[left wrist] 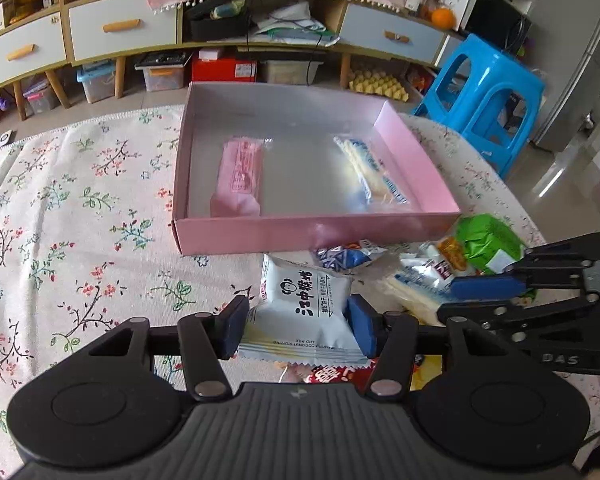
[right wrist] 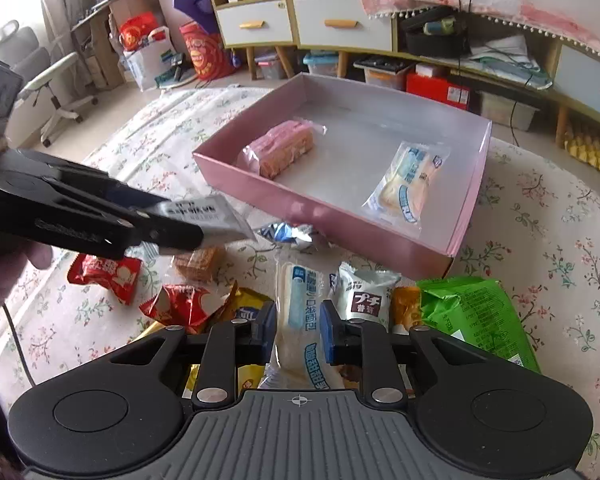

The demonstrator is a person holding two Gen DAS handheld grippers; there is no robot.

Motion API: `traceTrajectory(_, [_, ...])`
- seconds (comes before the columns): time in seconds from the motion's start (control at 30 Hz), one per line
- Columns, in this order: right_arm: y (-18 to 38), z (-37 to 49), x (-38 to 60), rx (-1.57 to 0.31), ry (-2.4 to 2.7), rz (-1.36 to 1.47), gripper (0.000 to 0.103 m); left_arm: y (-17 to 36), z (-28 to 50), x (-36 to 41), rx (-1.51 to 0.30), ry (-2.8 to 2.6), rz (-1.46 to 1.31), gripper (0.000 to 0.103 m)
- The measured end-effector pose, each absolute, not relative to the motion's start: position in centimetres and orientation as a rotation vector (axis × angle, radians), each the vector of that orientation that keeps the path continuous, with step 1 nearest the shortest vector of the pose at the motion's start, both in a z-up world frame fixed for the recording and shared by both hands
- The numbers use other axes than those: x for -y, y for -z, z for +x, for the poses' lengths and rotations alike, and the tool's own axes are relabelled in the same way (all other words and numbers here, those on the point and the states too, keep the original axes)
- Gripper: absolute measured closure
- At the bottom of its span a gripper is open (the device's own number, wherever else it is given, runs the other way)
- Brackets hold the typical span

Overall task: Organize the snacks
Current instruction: 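Grasp another white-blue bread pack with the right tool while the left tool grasps the white packet, then carry both held snacks over the pink box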

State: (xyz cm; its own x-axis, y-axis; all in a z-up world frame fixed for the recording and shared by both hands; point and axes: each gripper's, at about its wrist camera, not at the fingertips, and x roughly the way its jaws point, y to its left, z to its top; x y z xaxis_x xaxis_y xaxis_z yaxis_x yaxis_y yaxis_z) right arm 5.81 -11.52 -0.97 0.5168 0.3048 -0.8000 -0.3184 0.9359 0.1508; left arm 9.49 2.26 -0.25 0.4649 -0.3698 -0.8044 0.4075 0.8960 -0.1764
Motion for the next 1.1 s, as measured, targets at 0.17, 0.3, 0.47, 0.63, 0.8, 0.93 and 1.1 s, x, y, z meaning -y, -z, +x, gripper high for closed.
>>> traceTrajectory(0.17, [1.6,5.8,10.8,-0.999,-0.379,-0.054,0.068,0.7,9.9,-2.4,-1.019,0.447,0.023,0.052])
traceTrajectory(0.3, [2.5,6.0,10.4,-1.038,-0.369,-0.053,0.068,0.8,10.0,-2.7,-1.040,0.428,0.000,0.052])
traceTrajectory(0.47, [3.1,7.2,11.3,-1.081,-0.354,0.080,0.068,0.4,9.8,-3.1,-1.035,0.431,-0.011,0.052])
traceTrajectory(0.63, [3.6,7.7,12.6,-1.102,-0.343,0.211,0.078,-0.2,9.9,-3.2,-1.027,0.441,-0.040,0.052])
traceTrajectory(0.8, [2.5,7.9,13.8,-1.103,-0.327,0.358,0.080,-1.5,10.0,-3.1,-0.993,0.457,-0.110,0.052])
traceTrajectory(0.93, [0.4,8.1,14.5,-1.051,-0.347,0.454,0.080,-2.2,10.5,-3.2,-0.950,0.483,-0.201,0.052])
traceTrajectory(1.1, [-1.1,9.3,16.0,-0.998,-0.316,0.576,0.080,-2.2,12.2,-3.3,-0.906,0.462,-0.260,0.052])
